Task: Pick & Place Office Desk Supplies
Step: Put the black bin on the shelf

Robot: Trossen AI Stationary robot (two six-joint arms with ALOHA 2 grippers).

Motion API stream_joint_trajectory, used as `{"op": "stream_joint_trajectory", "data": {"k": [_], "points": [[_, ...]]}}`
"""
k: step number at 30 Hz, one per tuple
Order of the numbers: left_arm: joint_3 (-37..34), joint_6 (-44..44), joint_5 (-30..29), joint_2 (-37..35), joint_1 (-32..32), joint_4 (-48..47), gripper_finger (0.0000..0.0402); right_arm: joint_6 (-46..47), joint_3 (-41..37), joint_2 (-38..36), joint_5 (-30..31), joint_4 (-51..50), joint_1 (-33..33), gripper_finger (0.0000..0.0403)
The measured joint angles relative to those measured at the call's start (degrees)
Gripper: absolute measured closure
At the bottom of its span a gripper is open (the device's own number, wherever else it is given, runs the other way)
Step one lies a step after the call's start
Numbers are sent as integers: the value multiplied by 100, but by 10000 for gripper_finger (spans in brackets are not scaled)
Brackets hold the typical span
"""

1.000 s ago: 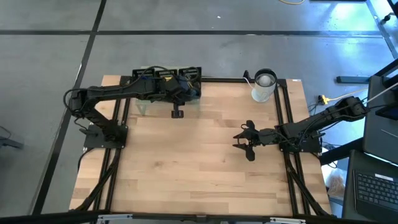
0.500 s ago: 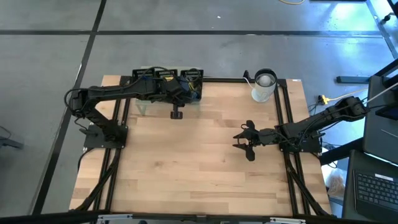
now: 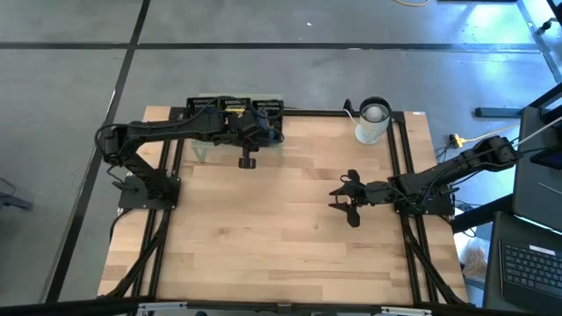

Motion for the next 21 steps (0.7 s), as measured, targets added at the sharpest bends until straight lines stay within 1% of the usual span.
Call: {"op": "stream_joint_trajectory", "data": {"k": [9, 21], "points": [[2, -9, -20, -2, 0, 18, 397, 1, 0, 0, 0, 0, -2, 209], [2, -3, -172, -2, -1, 43, 362, 0, 0, 0, 0, 0, -2, 209]]}}
